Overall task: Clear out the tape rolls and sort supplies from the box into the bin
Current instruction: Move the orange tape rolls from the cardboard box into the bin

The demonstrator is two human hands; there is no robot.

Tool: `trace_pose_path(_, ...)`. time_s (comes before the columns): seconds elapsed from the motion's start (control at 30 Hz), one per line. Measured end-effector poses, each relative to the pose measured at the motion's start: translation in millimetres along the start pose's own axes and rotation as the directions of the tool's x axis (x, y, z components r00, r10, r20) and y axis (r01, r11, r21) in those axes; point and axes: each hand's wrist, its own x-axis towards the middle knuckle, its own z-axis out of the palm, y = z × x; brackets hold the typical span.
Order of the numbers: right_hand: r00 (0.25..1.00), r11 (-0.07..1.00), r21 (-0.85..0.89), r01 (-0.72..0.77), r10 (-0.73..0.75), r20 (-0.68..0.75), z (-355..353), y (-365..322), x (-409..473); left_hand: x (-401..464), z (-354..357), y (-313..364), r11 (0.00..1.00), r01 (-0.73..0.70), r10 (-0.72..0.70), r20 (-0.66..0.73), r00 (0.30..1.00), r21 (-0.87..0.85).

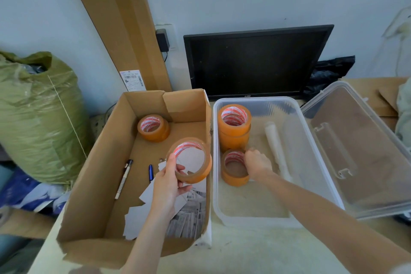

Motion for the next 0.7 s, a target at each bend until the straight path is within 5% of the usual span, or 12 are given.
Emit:
trace_pose_path(0.33, 1.000, 0.989, 0.145, -0.027, 0.025, 0.016, 0.8, 2.8, 4.0, 7.2, -5.5, -0.7, 0.998, 0.041, -0.041, -0.004, 0.999, -0.052)
trace_pose_path(0.57, 0.980, 0.898, 0.436, -0.056, -0.033, 0.194, -22.7, 4.0, 6.5, 4.0, 7.9, 7.2, 0.999, -0.032, 0.032, 0.020, 0.999, -0.008)
trace_pose_path(0.7, 0.997, 0.883, 0.469, 0.017, -0.050, 0.058, -63.0, 3.2, -10.2, 2.2, 12.5, 9.9, 0.995, -0.092, 0.091, 0.033, 0.995, 0.035)
